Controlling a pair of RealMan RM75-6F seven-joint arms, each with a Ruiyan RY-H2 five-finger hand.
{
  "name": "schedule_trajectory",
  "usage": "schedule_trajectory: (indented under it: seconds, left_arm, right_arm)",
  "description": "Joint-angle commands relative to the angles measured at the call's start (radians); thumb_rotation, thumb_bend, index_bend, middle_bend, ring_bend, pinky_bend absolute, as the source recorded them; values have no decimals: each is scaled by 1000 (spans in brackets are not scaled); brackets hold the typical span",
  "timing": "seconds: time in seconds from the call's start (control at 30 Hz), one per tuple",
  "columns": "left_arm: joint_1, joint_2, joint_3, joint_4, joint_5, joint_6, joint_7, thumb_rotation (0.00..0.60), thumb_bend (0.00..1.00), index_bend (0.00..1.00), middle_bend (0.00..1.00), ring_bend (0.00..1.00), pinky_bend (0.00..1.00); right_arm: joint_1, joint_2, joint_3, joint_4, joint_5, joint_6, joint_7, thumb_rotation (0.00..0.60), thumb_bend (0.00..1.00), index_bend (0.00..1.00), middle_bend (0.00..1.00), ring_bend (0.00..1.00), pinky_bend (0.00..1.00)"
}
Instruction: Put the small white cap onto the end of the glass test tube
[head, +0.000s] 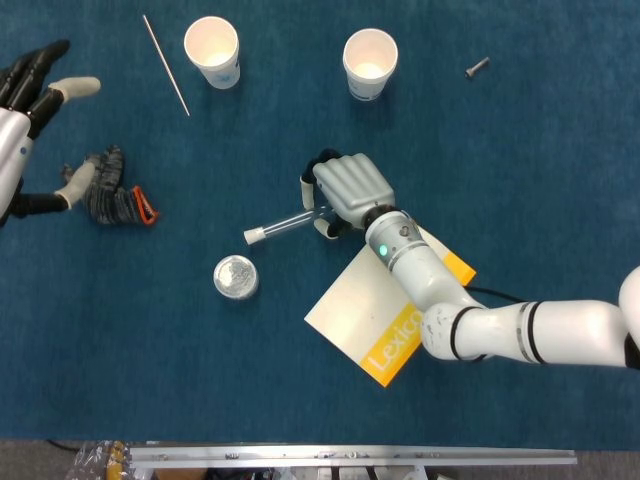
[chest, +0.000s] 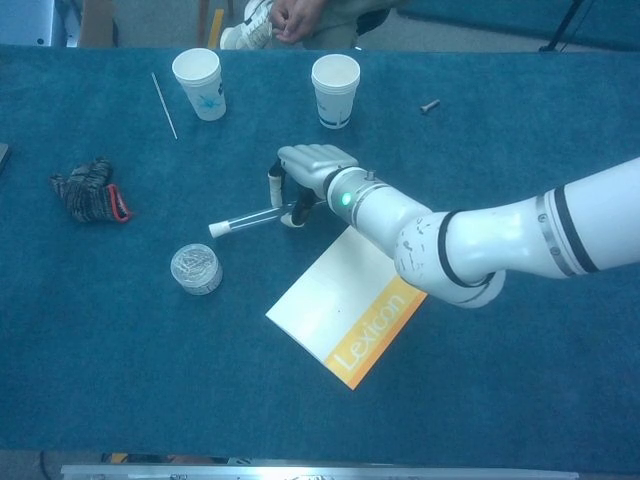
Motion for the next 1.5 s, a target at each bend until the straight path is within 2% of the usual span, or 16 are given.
schedule_trajectory:
  seconds: [0.03, 0.37, 0.53, 0.73, 0.87, 1.07, 1.3, 1.5]
  left_arm:
    - [3, -1, -2, -2, 5, 6, -3, 553, 343, 180, 3, 0, 0]
    - [3, -7, -6, -5, 11, 6, -4, 556, 343, 180, 0, 0, 0]
    - [7, -9, -6, 5, 6, 10, -5, 558, 343, 180, 0, 0, 0]
    - [30, -23, 5, 64, 11, 35, -3, 559, 343, 179, 0, 0, 0]
    - [48, -42, 20, 115, 19, 52, 2, 558, 343, 179, 3, 0, 0]
    - [90, -87, 43, 195, 42, 106, 19, 536, 343, 174, 8, 0, 0]
    - [130, -139, 65, 271, 72, 167, 46, 500, 343, 172, 9, 0, 0]
    - [180, -187, 96, 333, 107, 231, 92, 377, 343, 172, 16, 0, 0]
  right_arm:
    - [-3, 6, -1, -5, 0, -4, -6, 600, 310, 524, 265, 146, 282]
    - [-9, 51, 6, -53, -3, -16, -11, 600, 327, 264, 195, 93, 224]
    - [-37, 123, 47, -134, -48, 4, 45, 600, 327, 247, 184, 86, 222]
    - [-137, 306, 61, -322, -130, 91, 117, 600, 325, 247, 185, 85, 222]
    - [-235, 437, 29, -460, -213, 179, 160, 600, 326, 247, 189, 85, 222]
    - [-409, 636, -61, -639, -383, 318, 232, 600, 326, 247, 211, 87, 222]
    - [-572, 773, -162, -709, -570, 410, 336, 600, 327, 247, 220, 88, 222]
    - [-693, 860, -248, -736, -731, 488, 395, 600, 327, 247, 220, 88, 222]
